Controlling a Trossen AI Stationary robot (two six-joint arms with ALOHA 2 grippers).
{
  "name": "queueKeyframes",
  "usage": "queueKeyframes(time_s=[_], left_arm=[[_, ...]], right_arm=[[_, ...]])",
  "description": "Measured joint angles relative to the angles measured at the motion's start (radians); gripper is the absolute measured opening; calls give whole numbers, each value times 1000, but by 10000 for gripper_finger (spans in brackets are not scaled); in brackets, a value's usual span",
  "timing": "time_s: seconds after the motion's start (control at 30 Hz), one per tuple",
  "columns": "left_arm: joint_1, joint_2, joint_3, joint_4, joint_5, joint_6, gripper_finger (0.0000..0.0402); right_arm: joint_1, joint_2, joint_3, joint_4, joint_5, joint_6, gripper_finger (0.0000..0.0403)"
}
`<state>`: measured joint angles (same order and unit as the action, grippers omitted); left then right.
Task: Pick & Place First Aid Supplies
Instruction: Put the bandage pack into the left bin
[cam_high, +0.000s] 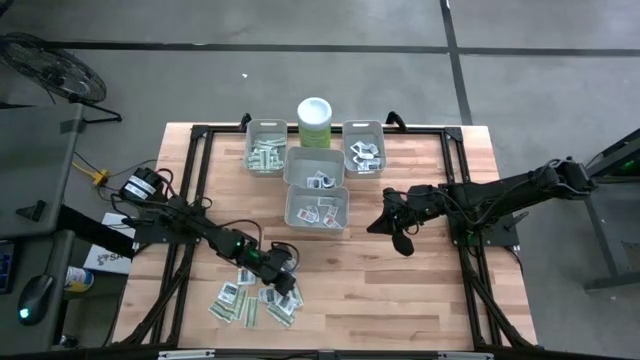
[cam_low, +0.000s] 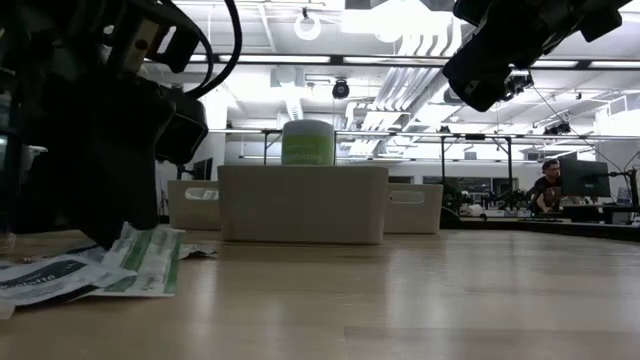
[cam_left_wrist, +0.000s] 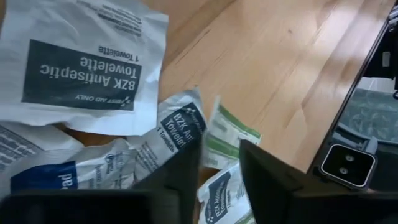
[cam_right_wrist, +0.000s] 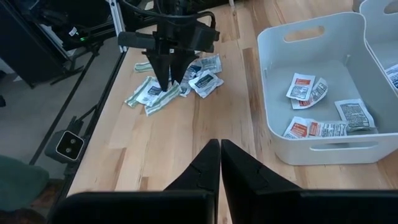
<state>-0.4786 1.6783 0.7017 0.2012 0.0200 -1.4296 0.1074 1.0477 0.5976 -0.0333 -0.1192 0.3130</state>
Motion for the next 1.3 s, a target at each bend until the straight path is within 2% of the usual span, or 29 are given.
queueKeyframes(time_s=[0.17, 0.23, 0.47, 0.67, 0.93, 1.03, 1.3], left_arm=[[0, 0, 0, 4, 0, -8, 28], [0, 0, 0, 12, 0, -8, 8], [0, -16, 14, 41, 23, 2, 3], [1, -93, 37, 23, 5, 44, 2], [0, -258, 38, -138, -31, 70, 1], [0, -329, 38, -249, -88, 71, 1], [0, -504, 38, -486, -364, 39, 0]], right_arm=[[0, 0, 0, 0, 0, 0, 7], [0, 0, 0, 0, 0, 0, 5], [0, 0, 0, 0, 0, 0, 7], [0, 0, 0, 1, 0, 0, 8], [0, 0, 0, 1, 0, 0, 5], [0, 0, 0, 0, 0, 0, 5], [0, 0, 0, 0, 0, 0, 6]])
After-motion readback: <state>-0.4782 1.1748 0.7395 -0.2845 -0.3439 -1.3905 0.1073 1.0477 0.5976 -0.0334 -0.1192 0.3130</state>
